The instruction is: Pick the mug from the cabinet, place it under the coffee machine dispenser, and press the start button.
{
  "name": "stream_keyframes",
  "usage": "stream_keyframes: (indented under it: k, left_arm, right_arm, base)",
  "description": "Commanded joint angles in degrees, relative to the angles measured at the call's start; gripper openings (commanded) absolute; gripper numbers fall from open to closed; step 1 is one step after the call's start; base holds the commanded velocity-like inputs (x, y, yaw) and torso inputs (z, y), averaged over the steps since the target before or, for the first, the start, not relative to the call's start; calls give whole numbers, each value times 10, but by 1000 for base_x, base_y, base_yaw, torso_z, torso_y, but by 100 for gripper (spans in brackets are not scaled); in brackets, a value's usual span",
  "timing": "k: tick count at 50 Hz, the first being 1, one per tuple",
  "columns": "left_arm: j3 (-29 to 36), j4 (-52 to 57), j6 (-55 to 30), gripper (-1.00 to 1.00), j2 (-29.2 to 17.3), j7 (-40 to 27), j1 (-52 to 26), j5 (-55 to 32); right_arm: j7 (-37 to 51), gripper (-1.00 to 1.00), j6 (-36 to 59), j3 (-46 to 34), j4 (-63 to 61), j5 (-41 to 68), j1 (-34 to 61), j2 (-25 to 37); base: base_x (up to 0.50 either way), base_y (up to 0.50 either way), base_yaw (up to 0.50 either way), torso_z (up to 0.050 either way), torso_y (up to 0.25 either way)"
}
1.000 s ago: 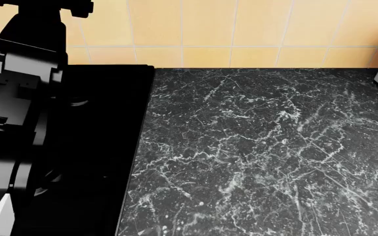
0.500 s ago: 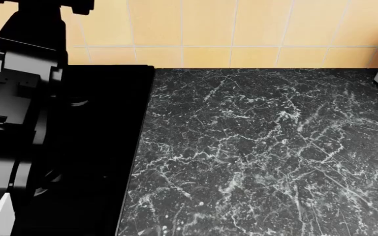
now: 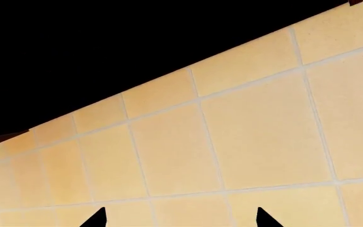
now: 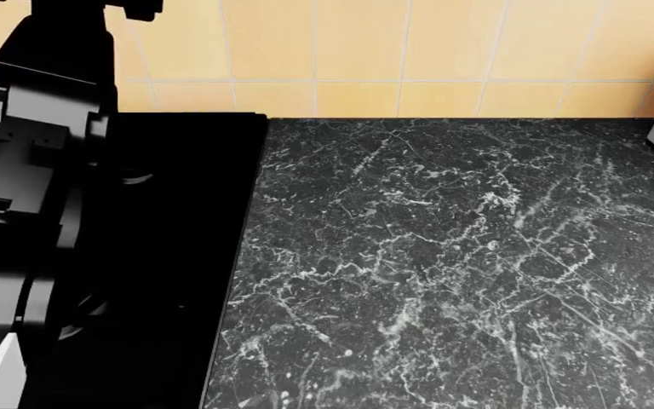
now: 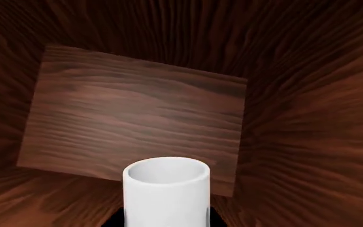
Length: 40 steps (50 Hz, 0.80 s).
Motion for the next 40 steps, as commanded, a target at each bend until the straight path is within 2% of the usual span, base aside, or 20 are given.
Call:
stream_keyframes:
  k: [1,6,40]
  left_arm:
    - [0,0,0,100,1,-1,-1,0]
    - [0,0,0,100,1,-1,-1,0]
    - [-6,0,-1,100,3,1,0,-1]
  right_arm:
    - [9,-100,-5,12,-16,-5,-1,6]
    - [12,-100,-6,12,-19,-6,-3,7]
    - [14,-100,-10,17,-32,-1,-21,13]
  base:
    - [0,0,0,0,0]
    - [-113,0,0,0,0]
    - [-500,1,0,0,0]
